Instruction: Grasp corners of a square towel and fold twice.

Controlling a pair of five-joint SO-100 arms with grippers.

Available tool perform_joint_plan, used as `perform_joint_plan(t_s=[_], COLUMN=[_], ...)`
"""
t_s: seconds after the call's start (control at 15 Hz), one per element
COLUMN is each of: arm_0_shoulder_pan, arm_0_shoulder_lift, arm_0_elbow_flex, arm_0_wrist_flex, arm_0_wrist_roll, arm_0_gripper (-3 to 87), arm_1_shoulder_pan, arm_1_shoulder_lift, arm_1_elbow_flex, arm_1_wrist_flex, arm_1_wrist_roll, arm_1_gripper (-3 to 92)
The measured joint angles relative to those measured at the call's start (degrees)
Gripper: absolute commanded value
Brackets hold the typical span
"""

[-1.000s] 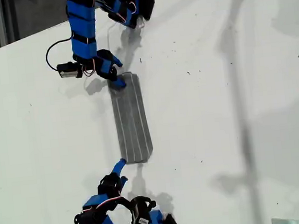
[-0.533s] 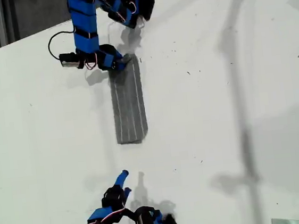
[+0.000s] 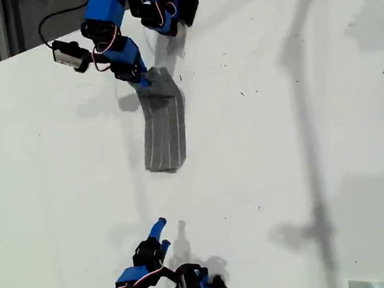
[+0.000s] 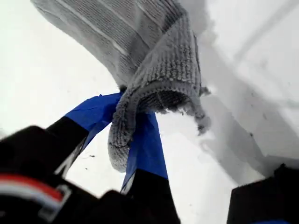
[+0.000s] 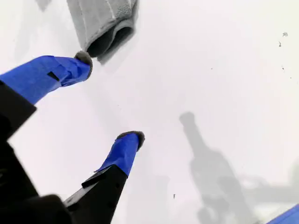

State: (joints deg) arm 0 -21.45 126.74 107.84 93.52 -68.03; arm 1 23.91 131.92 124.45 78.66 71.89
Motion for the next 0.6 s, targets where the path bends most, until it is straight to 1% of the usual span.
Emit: perform_joint_plan(t_s=[0.13,0.33,0.47,0.53,0.6], arm_0_shoulder_pan=[0.53,1.58,2.64,3.08,3.43], arm_0_shoulder_lift=[2.29,5.36,5.89,6.24,6.68], arm_0_elbow_flex=[1.58,4.04,5.45,6.06,6.94], arm_0_wrist_flex=[-0.09,0.00,-0.35,-0.79,-0.97], arm_0_wrist_roll=[-1.14,-3.08,-4.57,-5.19,-5.63], arm_0_gripper=[27.6,27.6,27.5,27.5,27.5], arm_1_shoulder_pan=[-0.35,-2.11,-4.04,-5.27,-6.59], arm_1_shoulder_lift=[-13.27,-40.43,-56.87,-62.23,-65.13], arm_1_elbow_flex=[-11.25,-37.53,-54.14,-58.36,-59.59], arm_1_wrist_flex=[-6.77,-10.02,-12.57,-14.41,-16.96], arm_1_wrist_roll=[-6.94,-16.96,-21.88,-23.55,-24.79], arm_1_gripper=[-0.1,-0.1,-0.1,-0.1,4.5])
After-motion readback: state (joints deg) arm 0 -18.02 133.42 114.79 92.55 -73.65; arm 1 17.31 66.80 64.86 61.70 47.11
